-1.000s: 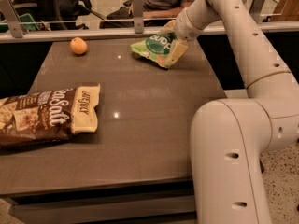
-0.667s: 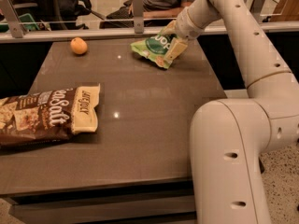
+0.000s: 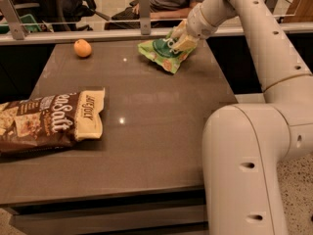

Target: Move green rice chip bag near brown chip bag

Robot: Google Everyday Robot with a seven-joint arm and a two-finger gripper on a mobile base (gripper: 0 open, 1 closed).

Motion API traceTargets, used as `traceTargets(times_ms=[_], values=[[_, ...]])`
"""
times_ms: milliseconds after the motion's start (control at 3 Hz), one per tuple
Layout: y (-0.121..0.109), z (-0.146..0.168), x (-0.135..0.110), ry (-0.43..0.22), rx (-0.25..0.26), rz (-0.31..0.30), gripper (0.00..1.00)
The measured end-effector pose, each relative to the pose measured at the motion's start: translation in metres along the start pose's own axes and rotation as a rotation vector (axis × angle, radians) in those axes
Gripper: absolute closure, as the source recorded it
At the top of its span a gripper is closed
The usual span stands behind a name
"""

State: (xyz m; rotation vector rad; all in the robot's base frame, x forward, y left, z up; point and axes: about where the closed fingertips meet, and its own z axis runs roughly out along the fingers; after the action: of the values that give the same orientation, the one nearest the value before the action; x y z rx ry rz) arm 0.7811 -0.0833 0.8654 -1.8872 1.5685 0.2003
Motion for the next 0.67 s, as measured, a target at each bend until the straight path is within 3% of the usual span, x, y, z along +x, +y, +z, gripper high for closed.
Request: traceTargets(times_ms=[667], values=[[0.005, -0.026, -0.027, -0.063, 0.014, 0.015, 1.00]])
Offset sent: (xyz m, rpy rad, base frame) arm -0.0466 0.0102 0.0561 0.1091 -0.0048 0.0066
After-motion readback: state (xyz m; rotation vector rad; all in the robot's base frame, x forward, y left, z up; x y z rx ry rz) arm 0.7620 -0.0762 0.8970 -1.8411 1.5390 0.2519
